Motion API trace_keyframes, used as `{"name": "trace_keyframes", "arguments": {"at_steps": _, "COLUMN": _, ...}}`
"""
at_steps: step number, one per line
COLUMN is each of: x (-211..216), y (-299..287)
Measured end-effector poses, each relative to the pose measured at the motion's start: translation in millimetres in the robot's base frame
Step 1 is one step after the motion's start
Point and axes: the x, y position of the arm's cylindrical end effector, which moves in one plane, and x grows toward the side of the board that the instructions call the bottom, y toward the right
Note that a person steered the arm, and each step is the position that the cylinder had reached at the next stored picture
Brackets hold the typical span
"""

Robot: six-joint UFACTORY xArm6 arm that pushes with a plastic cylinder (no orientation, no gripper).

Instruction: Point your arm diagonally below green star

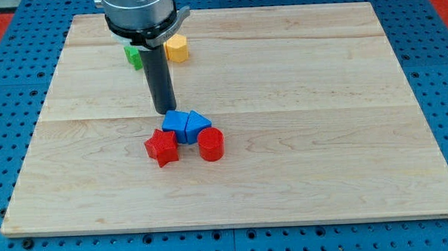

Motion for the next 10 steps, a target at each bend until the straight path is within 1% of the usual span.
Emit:
{"name": "trace_keyframes", "arguments": {"at_steps": 1, "x": 27, "y": -5}}
{"name": "trace_keyframes", "arguments": {"at_steps": 2, "x": 28, "y": -28}}
{"name": "trace_keyframes", "arguments": {"at_steps": 3, "x": 14, "y": -86}}
{"name": "trace_keyframes", "arguments": {"at_steps": 4, "x": 40, "y": -161}}
{"name": "trace_keyframes", "arguments": {"at_steps": 5, "x": 22, "y": -161}}
{"name": "trace_keyframes", "arguments": {"at_steps": 10, "x": 11, "y": -161}}
